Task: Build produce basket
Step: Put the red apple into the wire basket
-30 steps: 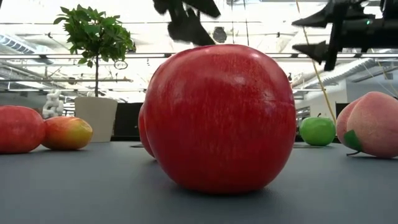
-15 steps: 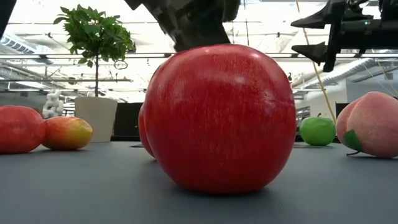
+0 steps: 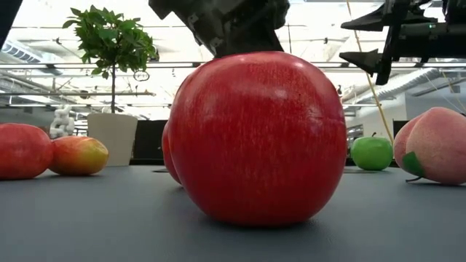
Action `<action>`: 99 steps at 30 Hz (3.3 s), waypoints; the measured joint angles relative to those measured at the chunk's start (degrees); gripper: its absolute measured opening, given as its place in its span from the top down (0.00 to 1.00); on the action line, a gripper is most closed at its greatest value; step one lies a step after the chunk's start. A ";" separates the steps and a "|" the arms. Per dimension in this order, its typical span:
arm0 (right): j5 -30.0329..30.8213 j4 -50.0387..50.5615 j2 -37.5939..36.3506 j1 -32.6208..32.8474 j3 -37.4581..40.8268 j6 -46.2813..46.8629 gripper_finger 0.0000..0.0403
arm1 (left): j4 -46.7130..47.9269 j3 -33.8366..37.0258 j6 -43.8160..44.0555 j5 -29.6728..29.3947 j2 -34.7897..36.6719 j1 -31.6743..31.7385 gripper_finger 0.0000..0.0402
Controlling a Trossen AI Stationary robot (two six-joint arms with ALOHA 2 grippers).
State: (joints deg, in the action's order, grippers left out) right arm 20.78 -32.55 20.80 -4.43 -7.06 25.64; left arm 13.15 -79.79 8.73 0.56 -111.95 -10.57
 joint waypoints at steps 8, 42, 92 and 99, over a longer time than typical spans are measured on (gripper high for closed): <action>-0.07 2.55 0.43 0.02 -0.06 1.98 0.21 | 1.05 0.02 0.43 1.49 -3.28 -0.11 0.03; -0.07 2.86 1.35 0.02 -0.06 3.59 0.21 | 0.57 -0.02 -0.37 2.43 -4.72 0.00 0.20; 1.61 5.02 1.70 -5.28 -0.01 1.74 0.21 | -4.71 -3.38 -5.35 10.56 2.60 41.79 0.17; 1.53 5.74 1.76 -6.12 -0.01 2.13 0.21 | 3.37 -8.89 -9.77 8.23 -1.14 40.84 0.17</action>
State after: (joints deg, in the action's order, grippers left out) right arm 22.31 -26.81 22.57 -10.55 -7.07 27.77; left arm 16.53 -88.68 -1.04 8.79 -113.09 30.28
